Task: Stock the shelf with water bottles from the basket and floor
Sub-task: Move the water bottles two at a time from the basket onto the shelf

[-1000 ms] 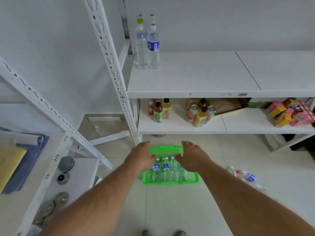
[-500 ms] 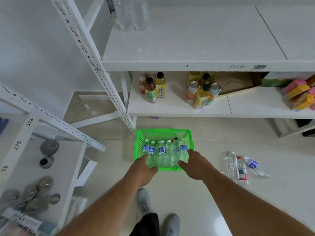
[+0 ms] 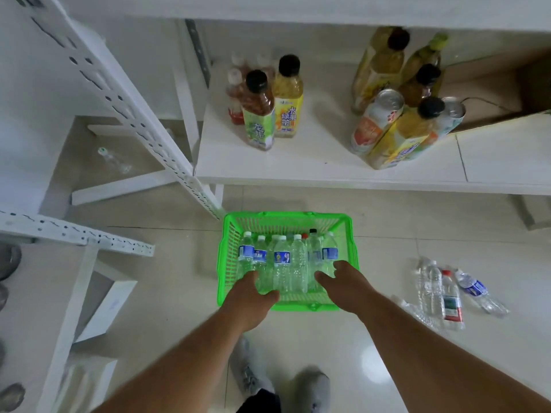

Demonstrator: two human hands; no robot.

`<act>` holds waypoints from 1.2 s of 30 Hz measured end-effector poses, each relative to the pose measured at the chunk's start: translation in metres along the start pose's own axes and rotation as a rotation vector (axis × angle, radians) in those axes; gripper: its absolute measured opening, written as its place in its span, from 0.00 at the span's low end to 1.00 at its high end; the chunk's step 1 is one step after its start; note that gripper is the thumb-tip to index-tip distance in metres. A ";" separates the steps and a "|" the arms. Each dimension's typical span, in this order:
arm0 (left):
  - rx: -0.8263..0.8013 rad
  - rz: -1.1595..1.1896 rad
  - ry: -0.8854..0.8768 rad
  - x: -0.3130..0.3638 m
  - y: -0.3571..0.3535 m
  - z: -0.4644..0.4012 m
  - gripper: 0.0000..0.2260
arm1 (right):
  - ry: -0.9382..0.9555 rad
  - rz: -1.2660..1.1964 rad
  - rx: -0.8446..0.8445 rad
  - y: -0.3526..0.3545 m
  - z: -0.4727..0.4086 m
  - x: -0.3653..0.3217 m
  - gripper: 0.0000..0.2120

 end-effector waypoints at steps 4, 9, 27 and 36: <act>0.019 0.033 0.025 -0.024 -0.032 -0.073 0.31 | -0.021 -0.034 0.025 -0.027 -0.088 -0.002 0.34; 0.015 0.074 0.061 -0.064 -0.087 -0.166 0.35 | -0.017 0.002 0.009 -0.074 -0.196 0.007 0.30; 0.018 0.077 0.147 -0.142 -0.191 -0.342 0.44 | -0.010 0.192 0.133 -0.158 -0.378 0.023 0.19; -0.014 0.039 0.156 -0.159 -0.185 -0.350 0.40 | -0.029 0.181 0.106 -0.165 -0.382 0.010 0.20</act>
Point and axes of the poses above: each hand's wrist, its own z-axis away from the middle knuckle, its own y-axis out of the back of the hand, x = y × z, the point moved 3 cm from there along -z, towards the middle knuckle, and after that the axes turned 4 degrees about -y, right-handed, at the moved point
